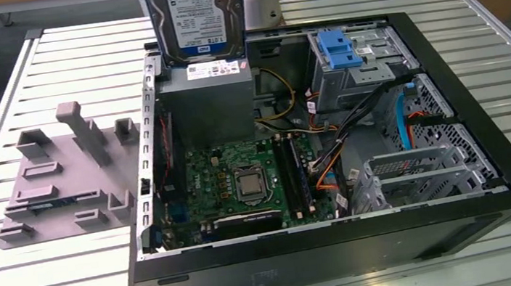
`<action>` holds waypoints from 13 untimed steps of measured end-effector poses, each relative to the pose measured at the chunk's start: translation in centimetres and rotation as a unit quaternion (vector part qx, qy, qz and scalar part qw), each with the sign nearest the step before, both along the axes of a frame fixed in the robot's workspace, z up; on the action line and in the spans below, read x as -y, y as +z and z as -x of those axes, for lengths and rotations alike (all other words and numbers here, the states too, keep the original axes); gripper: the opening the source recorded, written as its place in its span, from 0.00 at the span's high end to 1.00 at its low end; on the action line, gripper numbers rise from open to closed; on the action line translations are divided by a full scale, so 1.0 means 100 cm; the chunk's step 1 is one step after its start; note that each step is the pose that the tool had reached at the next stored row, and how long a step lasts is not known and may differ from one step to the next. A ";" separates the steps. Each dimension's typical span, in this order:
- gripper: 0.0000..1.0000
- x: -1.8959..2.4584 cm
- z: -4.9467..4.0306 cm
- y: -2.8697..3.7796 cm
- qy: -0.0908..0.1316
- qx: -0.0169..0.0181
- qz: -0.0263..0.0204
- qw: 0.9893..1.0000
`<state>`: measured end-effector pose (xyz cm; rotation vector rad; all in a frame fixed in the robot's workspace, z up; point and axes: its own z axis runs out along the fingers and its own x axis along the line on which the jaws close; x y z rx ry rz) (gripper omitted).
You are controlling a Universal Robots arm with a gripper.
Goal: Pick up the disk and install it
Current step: 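Pick up the disk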
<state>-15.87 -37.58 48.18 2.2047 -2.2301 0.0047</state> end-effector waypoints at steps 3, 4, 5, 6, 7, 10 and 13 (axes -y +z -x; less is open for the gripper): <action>0.64 -0.0001 -0.0012 0.0000 0.000 0.000 0.000 1.000; 0.64 -0.0001 -0.0037 0.0000 0.000 0.000 0.000 1.000; 0.64 0.0000 -0.0078 0.0000 0.000 0.000 0.000 1.000; 0.64 0.0000 -0.0116 0.0000 0.000 0.000 0.000 1.000; 0.64 0.0000 -0.0158 -0.0001 0.000 0.000 0.000 1.000; 0.64 0.0016 -0.0214 -0.0003 0.000 0.000 0.000 1.000; 0.64 0.0090 -0.0215 -0.0010 0.000 0.000 0.000 1.000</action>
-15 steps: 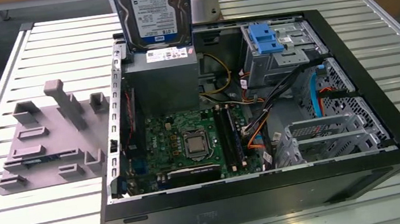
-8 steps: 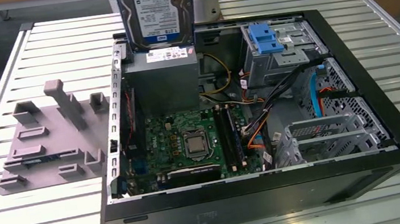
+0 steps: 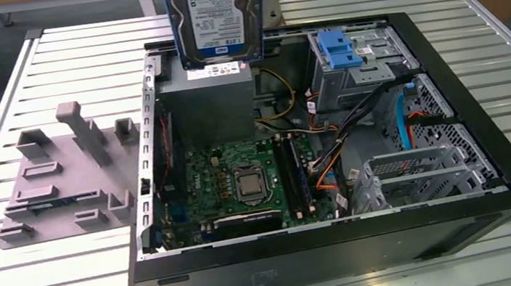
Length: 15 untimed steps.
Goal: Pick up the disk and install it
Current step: 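Pick up the disk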
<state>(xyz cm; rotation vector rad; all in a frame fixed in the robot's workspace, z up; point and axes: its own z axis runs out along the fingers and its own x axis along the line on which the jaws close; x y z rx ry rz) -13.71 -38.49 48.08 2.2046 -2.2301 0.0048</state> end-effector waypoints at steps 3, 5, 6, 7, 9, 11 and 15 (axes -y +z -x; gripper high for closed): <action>0.64 0.0107 0.0000 -0.0010 0.000 0.000 0.000 1.000; 0.64 0.0180 0.0000 -0.0018 0.000 0.000 0.000 1.000; 0.64 0.0216 0.0000 -0.0021 0.000 0.000 0.000 1.000; 0.64 0.0250 0.0000 -0.0025 0.000 0.000 0.000 1.000; 0.64 0.0295 -0.0011 -0.0032 0.000 0.000 0.000 1.000; 0.64 0.0308 -0.0073 -0.0035 0.000 0.000 0.000 1.000; 0.64 0.0315 -0.0246 -0.0041 0.000 0.000 0.000 1.000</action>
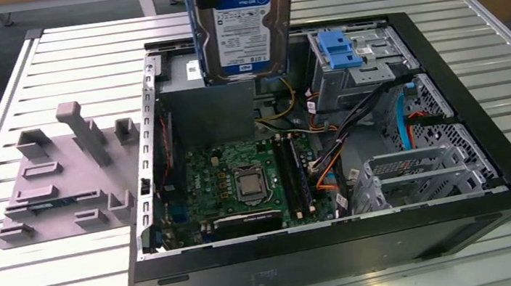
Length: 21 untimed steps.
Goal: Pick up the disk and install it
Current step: 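Pick up the disk, then insert the disk into the insertion slot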
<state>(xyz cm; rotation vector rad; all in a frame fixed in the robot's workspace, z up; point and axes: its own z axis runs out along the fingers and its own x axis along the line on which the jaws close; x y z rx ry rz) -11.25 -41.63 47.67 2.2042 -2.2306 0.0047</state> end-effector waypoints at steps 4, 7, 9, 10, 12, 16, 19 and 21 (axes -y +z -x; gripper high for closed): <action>0.64 0.0006 -0.0100 -0.0008 0.000 0.000 0.000 1.000; 0.64 0.0005 -0.0103 -0.0007 0.000 0.000 0.000 1.000; 0.64 0.0005 -0.0139 -0.0010 0.000 0.000 0.000 1.000; 0.64 0.0005 -0.0139 -0.0010 0.000 0.000 0.000 1.000; 0.64 0.0005 -0.0141 -0.0010 0.000 0.000 0.000 1.000; 0.64 0.0005 -0.0143 -0.0010 0.000 0.000 0.000 1.000; 0.64 0.0006 -0.0144 -0.0010 0.000 0.000 0.000 1.000; 0.64 0.0023 -0.0145 -0.0010 0.000 0.000 0.000 1.000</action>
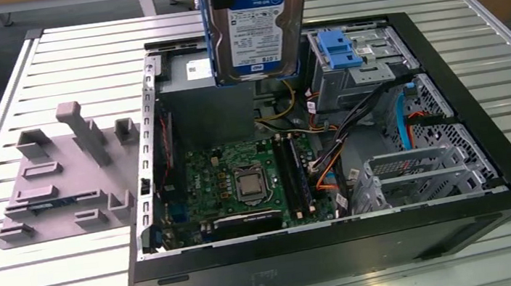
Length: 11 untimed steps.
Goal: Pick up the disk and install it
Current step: 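Insert the disk into the insertion slot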
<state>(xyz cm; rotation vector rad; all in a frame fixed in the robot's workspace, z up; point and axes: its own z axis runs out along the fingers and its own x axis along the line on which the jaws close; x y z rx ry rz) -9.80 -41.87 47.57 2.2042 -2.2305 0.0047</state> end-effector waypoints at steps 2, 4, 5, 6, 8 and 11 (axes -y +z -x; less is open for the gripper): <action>0.64 0.0035 0.0001 -0.0001 0.000 0.000 0.000 1.000; 0.64 0.0082 0.0001 -0.0004 0.000 0.000 0.000 1.000; 0.64 0.0105 0.0001 -0.0004 0.000 0.000 0.000 1.000; 0.64 0.0128 0.0001 -0.0006 0.000 0.000 0.000 1.000; 0.64 0.0179 0.0001 -0.0010 0.000 0.000 0.000 1.000; 0.64 0.0297 0.0002 -0.0017 0.000 0.001 0.000 1.000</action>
